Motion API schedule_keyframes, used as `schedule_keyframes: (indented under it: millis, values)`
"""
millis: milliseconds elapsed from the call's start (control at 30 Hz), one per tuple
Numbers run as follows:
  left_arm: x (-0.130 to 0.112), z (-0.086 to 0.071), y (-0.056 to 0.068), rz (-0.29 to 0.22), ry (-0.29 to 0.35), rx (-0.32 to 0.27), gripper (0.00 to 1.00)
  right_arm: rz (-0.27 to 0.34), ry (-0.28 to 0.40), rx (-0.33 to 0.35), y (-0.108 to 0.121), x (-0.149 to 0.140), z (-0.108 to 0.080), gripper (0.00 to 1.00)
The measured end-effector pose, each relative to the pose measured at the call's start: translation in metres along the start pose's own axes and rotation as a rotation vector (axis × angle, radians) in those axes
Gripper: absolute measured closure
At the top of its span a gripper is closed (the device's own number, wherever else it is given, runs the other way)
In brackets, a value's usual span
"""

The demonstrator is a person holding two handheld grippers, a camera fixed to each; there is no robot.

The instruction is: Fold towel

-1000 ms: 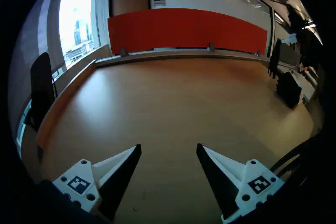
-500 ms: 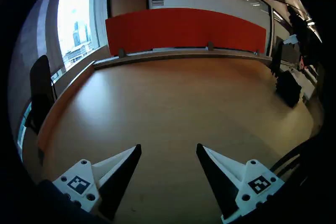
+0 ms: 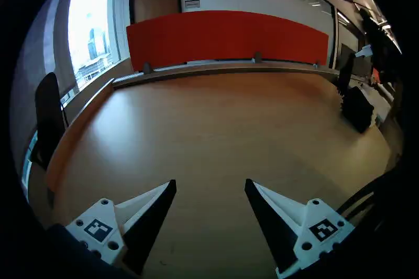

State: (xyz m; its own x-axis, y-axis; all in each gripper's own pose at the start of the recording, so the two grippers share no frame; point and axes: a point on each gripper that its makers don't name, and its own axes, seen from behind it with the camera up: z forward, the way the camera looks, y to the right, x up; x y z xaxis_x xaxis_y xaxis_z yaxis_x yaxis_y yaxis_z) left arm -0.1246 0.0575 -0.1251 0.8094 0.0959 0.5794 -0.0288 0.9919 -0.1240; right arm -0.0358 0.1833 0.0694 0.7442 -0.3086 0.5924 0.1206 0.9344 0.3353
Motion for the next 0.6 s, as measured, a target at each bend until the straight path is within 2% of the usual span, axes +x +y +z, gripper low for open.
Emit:
schedule_keyframes:
  millis: [267, 600]
  values:
    - [0.001, -0.001, 0.003, 0.006, 0.004, -0.013, 0.02, 0.026, -0.022, -0.021, 0.006, -0.026, -0.019, 0.97]
    - [-0.003, -0.005, 0.002, 0.01, 0.004, -0.021, 0.02, 0.072, -0.044, -0.044, 0.002, -0.061, -0.039, 0.97]
